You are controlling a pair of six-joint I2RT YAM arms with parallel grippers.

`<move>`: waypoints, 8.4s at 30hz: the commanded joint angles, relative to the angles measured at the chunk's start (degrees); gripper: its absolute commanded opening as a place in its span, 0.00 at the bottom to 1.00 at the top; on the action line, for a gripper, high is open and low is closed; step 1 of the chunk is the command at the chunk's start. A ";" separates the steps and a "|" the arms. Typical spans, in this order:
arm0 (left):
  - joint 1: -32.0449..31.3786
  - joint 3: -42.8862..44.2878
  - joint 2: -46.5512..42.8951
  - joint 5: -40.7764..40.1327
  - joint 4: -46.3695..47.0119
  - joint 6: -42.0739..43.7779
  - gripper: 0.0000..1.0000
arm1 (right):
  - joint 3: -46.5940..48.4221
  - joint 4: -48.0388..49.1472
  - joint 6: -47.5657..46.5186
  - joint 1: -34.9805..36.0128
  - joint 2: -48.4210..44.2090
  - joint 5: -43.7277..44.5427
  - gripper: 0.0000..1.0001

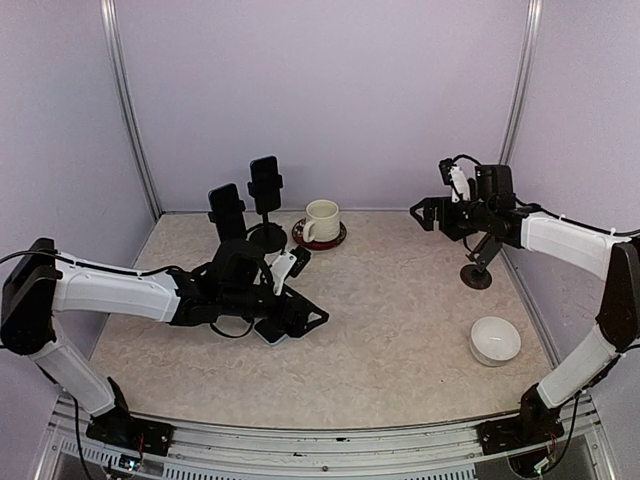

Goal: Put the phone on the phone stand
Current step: Pick up the phone from the center of the board, then pass from the left arm to the right

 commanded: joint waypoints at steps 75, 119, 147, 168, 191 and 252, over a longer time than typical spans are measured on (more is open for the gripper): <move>5.67 -1.57 16.00 -8.99 -0.85 3.35 0.98 | -6.47 6.86 3.59 15.17 4.02 -1.63 1.00; -0.61 -0.80 13.85 -16.31 -0.97 4.53 0.55 | -9.49 7.88 4.24 16.05 2.49 -3.80 1.00; -6.43 -3.87 0.27 -22.84 4.63 5.78 0.53 | -6.56 20.29 14.43 23.41 11.48 -8.78 0.92; -8.39 -5.66 -4.11 -26.60 7.59 6.78 0.53 | -5.76 32.50 27.90 26.17 17.29 -11.79 0.71; -10.26 -7.04 -6.59 -30.69 9.46 7.30 0.53 | -1.99 33.82 31.04 31.70 20.75 -10.72 0.67; -11.93 -6.96 -6.67 -37.94 8.13 5.09 0.53 | -3.57 39.11 35.10 35.04 20.37 -14.11 0.53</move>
